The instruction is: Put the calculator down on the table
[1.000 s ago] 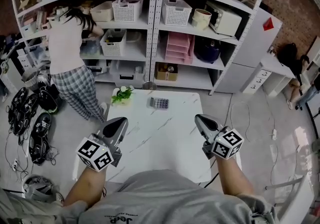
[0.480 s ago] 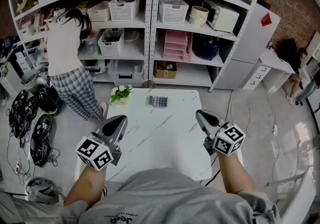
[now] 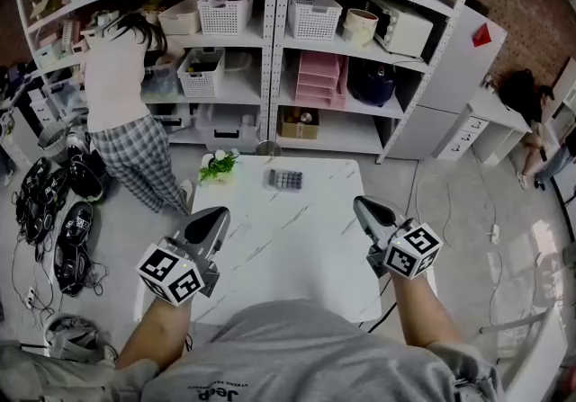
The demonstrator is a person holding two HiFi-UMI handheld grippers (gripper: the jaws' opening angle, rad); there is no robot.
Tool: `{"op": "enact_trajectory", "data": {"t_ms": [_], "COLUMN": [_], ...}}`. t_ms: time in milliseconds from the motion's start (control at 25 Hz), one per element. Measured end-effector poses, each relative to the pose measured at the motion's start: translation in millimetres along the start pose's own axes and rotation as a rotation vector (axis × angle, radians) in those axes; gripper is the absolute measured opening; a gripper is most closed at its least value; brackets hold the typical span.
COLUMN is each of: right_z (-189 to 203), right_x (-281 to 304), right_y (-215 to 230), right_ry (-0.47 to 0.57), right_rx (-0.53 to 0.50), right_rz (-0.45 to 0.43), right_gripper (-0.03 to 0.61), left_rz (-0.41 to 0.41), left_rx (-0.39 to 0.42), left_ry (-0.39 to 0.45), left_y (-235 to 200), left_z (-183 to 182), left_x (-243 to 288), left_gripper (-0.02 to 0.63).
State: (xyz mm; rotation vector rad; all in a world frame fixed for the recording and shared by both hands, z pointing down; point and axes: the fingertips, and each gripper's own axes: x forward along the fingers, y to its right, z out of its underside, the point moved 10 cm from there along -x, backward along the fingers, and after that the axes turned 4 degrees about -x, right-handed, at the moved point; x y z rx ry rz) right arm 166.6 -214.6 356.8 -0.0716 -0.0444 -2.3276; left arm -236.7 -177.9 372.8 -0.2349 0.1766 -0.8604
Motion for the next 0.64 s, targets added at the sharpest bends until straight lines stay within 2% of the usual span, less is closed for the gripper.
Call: {"op": "enact_trajectory", "data": {"t_ms": [640], "right_z": [0.2], "right_x": [2.6], "right_y": [0.3], "right_ry": [0.001], "right_rx": [0.002], "right_rz": [-0.007], "right_gripper": [0.002], "left_rz": [-0.010], "left_rx": [-0.021], "left_ry": [-0.011], "left_y": [0.7], "left_z": [1.2], "left_x": [-0.8], "left_gripper": [0.061]}}
